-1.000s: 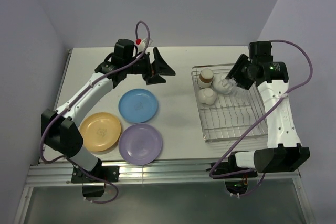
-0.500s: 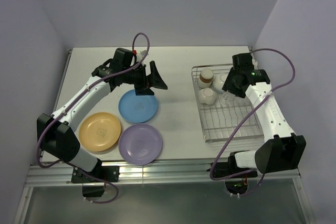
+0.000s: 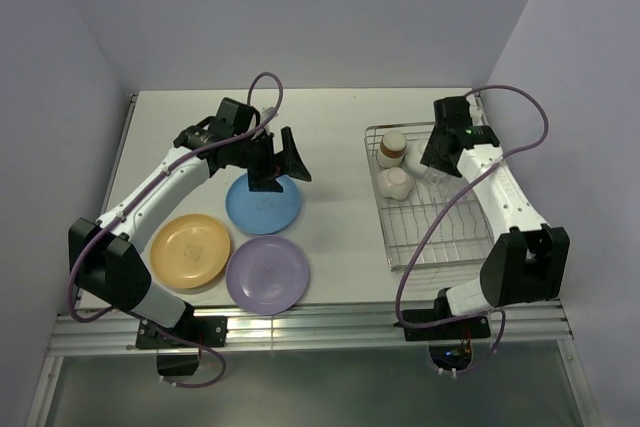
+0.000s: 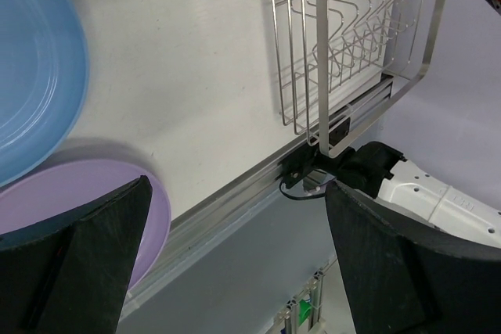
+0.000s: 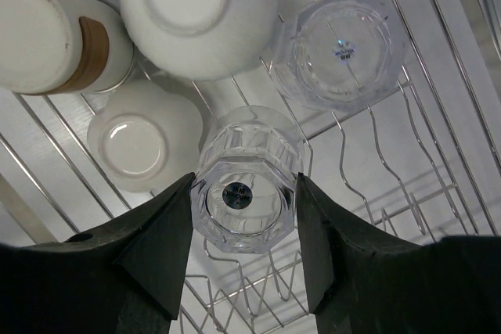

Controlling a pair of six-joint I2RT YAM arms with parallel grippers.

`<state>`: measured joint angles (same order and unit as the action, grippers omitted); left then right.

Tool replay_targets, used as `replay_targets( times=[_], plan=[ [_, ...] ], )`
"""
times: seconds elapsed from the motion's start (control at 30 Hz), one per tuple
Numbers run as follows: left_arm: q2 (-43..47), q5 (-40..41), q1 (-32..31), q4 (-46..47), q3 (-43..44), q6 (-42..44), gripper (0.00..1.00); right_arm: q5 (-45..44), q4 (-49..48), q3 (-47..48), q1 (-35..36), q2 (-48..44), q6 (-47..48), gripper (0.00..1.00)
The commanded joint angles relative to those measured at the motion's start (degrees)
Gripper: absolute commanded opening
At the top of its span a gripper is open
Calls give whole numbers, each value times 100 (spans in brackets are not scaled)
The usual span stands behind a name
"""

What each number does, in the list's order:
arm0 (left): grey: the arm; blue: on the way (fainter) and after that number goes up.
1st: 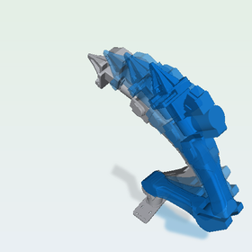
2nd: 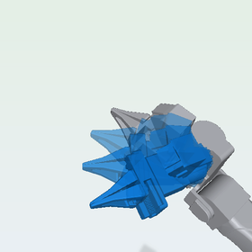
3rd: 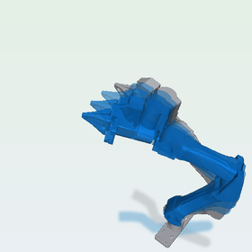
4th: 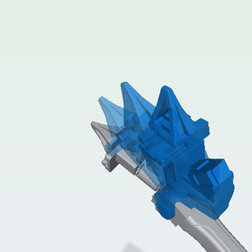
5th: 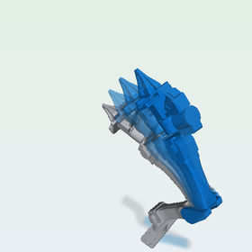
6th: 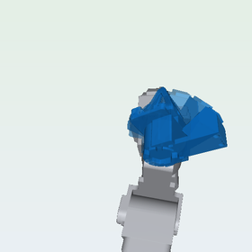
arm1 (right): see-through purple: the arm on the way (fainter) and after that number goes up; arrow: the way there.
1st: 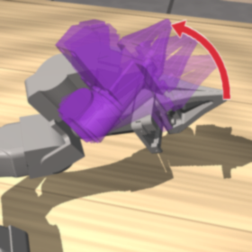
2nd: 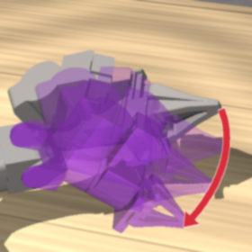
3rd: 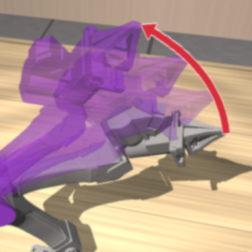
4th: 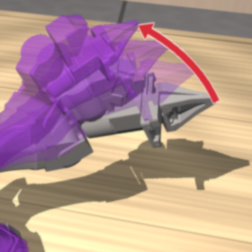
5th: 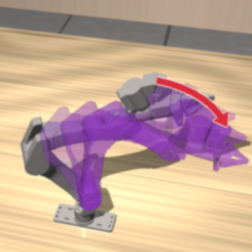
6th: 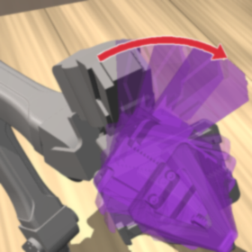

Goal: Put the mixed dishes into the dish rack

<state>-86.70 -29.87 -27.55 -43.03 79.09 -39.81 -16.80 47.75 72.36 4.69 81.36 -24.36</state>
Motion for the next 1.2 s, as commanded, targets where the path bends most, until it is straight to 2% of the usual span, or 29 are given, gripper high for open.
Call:
replay_targets(
  times=[0.0,0.57,0.8,0.87,0.9,0.93,0.97,1.0,1.07,1.1,1.17],
  plan=[
    [171,183,13,-162,212,123,99,-184,-529,-55,23,160,124,0],
    [241,622,22,-487,230,123,99,-16,-1223,-758,102,687,-95,0],
    [241,824,57,-373,-25,70,99,71,-1189,-750,138,960,-201,0],
    [241,973,109,-391,-34,149,99,62,-1127,-679,155,1030,-131,13],
    [250,1061,110,-408,-25,193,99,71,-1118,-670,164,1057,-104,23],
    [250,1158,118,-487,-16,324,99,63,-1075,-636,173,1066,-87,37],
    [232,1237,118,-557,10,403,99,45,-1057,-609,173,1083,-87,41],
    [171,1438,127,-645,80,474,99,71,-1039,-591,173,1083,-69,53],
    [118,1624,118,-795,72,614,99,10,-969,-582,182,1049,-78,64],
    [127,1677,127,-786,-24,641,99,-34,-943,-565,190,1031,-78,73],
    [135,1774,127,-699,-139,703,99,-25,-908,-565,199,917,-60,77]
  ],
)
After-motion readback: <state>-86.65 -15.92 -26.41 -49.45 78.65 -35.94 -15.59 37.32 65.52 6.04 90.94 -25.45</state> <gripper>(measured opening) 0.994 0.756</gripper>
